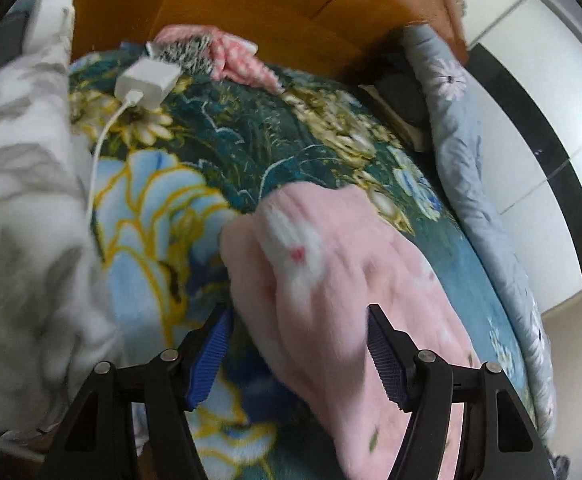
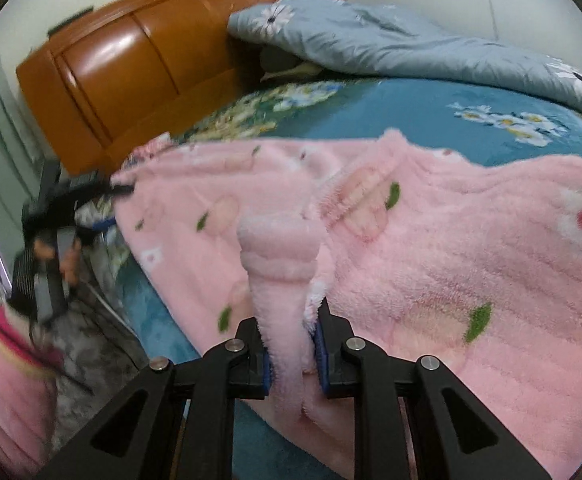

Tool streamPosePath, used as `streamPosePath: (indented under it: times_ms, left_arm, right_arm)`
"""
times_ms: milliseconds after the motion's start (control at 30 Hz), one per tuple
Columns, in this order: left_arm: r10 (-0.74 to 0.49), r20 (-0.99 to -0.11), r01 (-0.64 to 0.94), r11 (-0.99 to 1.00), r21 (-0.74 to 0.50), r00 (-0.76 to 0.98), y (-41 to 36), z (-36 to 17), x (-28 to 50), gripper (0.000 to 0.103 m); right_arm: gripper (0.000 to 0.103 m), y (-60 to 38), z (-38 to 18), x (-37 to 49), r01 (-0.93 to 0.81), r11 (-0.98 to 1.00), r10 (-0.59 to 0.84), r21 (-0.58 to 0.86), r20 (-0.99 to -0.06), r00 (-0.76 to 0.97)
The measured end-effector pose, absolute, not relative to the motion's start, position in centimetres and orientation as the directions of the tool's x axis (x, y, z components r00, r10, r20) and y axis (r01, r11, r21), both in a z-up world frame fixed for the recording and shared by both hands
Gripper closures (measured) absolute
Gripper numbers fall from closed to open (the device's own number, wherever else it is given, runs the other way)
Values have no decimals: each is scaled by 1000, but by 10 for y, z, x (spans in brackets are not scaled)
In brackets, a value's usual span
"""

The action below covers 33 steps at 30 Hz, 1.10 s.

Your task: Fold clothes

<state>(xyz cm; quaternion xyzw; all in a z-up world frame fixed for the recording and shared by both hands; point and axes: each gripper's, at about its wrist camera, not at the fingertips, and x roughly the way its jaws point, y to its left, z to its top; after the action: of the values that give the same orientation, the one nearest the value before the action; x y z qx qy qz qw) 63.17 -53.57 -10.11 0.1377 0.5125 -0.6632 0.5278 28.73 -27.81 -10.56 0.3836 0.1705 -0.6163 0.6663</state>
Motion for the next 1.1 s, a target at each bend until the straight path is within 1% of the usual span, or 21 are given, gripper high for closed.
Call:
streamPosePath:
  times_ms: [100, 200, 233, 267, 333, 367, 500, 567, 633, 700, 967, 1100]
  left_arm:
    - [-533, -741, 835, 109, -539, -409, -547, -110, 631, 33]
    - [-524, -754, 849, 105, -517, -395, -551, -112, 626, 31]
    - [-523, -759, 857, 99, -506, -388, -551, -111, 624, 30]
    - [-521, -764, 865, 93, -494, -381, -551, -111, 621, 28]
    - [-522, -778, 888, 80, -452, -349, -552, -110, 613, 26]
    - [-525, -784, 900, 72, -431, -333, -552, -110, 610, 23]
    - [-530, -804, 940, 34, -339, -271, -551, -112, 591, 13]
    - [-531, -811, 953, 21, -301, -245, -551, -114, 584, 9]
    - [-530, -815, 956, 28, -293, -234, -550, -116, 582, 7]
    - [-530, -813, 950, 45, -310, -241, -551, -116, 583, 3]
    - [-535, -805, 923, 112, -368, -256, -554, -114, 587, 2]
    - [-539, -805, 917, 138, -375, -248, -553, -111, 587, 6]
  right_arm:
    - [82, -280, -104, 293, 964, -59, -682, 258, -716, 150]
    - [72, -278, -97, 301, 978, -72, -680, 197, -727, 96]
    - [65, -276, -95, 303, 980, -78, -681, 181, -728, 81]
    - [60, -275, -94, 305, 983, -83, -682, 166, -728, 65]
    - [59, -272, -90, 307, 984, -107, -684, 139, -729, 29]
    - [58, -271, -89, 308, 985, -121, -684, 126, -730, 10]
    - [57, -265, -84, 306, 982, -148, -680, 117, -733, -15]
    - [56, -261, -82, 304, 981, -159, -680, 110, -733, -28]
    - [56, -258, -79, 302, 980, -164, -682, 116, -731, -27]
    - [56, -255, -77, 300, 978, -167, -685, 126, -728, -23]
    - [56, -246, -73, 291, 972, -173, -698, 161, -716, -6]
    - [55, -242, -72, 287, 970, -174, -701, 170, -713, -1]
